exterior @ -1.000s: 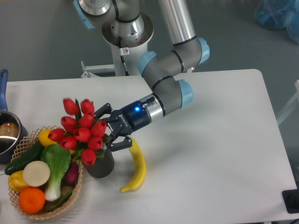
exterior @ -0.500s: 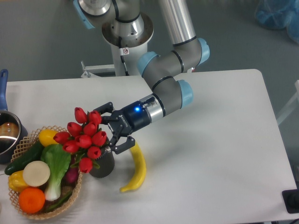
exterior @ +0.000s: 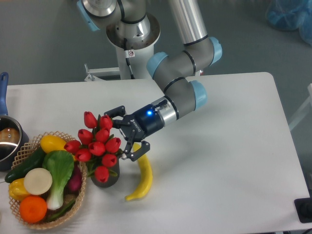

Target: Insert the flowers into the vase

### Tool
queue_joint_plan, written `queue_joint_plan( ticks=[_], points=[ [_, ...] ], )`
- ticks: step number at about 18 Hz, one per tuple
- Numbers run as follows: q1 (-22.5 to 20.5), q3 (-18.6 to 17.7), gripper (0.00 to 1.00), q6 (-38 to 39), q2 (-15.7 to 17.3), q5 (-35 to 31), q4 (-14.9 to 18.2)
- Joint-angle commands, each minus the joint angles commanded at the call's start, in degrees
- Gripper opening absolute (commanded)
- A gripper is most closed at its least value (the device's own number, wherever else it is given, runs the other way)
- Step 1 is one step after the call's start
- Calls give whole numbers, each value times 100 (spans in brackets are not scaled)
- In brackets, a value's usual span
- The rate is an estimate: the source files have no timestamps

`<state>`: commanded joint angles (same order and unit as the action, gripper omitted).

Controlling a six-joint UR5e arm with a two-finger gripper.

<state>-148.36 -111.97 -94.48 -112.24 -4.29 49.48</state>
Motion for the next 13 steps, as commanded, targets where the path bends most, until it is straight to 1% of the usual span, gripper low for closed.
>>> queue_joint_plan(
  ticks=[4, 7, 11, 13],
  points=[
    [-298, 35, 100, 0, 0, -124, 0],
    [-518, 79, 100, 17, 79, -676, 0],
    [-572, 132, 100, 62, 219, -1143, 0],
    [-607, 228, 100, 88, 299, -1371, 17]
  ],
)
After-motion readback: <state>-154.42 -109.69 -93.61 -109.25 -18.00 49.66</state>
